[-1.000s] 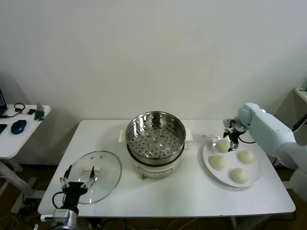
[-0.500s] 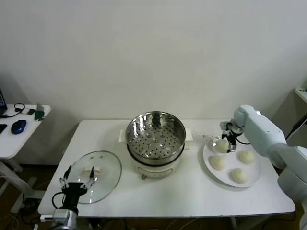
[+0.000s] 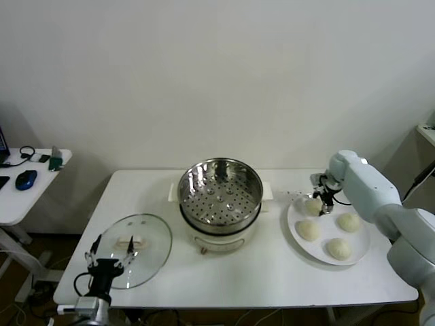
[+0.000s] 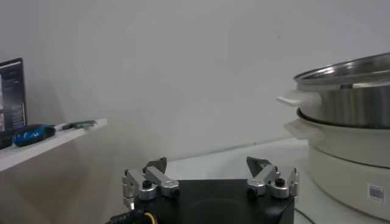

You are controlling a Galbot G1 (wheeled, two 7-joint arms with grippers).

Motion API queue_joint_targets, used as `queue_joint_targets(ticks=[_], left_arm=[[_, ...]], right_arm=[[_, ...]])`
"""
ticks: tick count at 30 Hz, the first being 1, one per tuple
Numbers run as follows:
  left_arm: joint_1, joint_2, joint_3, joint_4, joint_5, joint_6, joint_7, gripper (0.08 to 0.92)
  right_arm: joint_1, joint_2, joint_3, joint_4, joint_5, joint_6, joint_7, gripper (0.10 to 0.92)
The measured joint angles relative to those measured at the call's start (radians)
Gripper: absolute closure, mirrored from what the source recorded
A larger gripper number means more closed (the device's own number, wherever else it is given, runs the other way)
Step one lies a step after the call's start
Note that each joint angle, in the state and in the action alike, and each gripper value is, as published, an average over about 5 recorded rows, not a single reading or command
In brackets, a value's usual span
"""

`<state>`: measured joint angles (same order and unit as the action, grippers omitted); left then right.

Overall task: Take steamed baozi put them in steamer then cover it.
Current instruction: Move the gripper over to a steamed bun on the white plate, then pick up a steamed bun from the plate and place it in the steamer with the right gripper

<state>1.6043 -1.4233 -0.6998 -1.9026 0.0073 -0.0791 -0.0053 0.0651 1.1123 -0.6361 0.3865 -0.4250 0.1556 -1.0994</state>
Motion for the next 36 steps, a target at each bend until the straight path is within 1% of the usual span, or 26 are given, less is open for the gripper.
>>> queue_joint_targets(ticks=[6,12,16,23,29,36], left_arm=[[0.006,0.0,-0.003,-0.003,0.0,-0.001,0.002,0.177],[0.017,-0.001,-0.008,-0.016,-0.003,0.0,0.014,0.177],[0.024,-0.001,-0.008,-0.023,-0.003,0.0,0.017,0.177],[0.029,-0.001,-0.006,-0.027,-0.005,0.0,0.021,0.177],[0.037,-0.002,0.001,-0.033,-0.005,0.001,0.029,0.177],[0.051,0.003,0.005,-0.046,-0.013,-0.001,0.031,0.177]], right_arm=[[0.013,-0.014,-0.002,0.02,0.011,0.006,-0.005,0.338],[0.065,-0.044,-0.064,0.076,0.061,0.028,-0.022,0.338],[0.14,-0.069,-0.152,0.142,0.113,0.054,-0.033,0.338],[0.327,-0.079,-0.344,0.301,0.229,0.113,-0.054,0.336],[0.477,-0.039,-0.481,0.409,0.327,0.16,-0.072,0.338],[0.572,0.068,-0.578,0.476,0.409,0.207,-0.089,0.338]])
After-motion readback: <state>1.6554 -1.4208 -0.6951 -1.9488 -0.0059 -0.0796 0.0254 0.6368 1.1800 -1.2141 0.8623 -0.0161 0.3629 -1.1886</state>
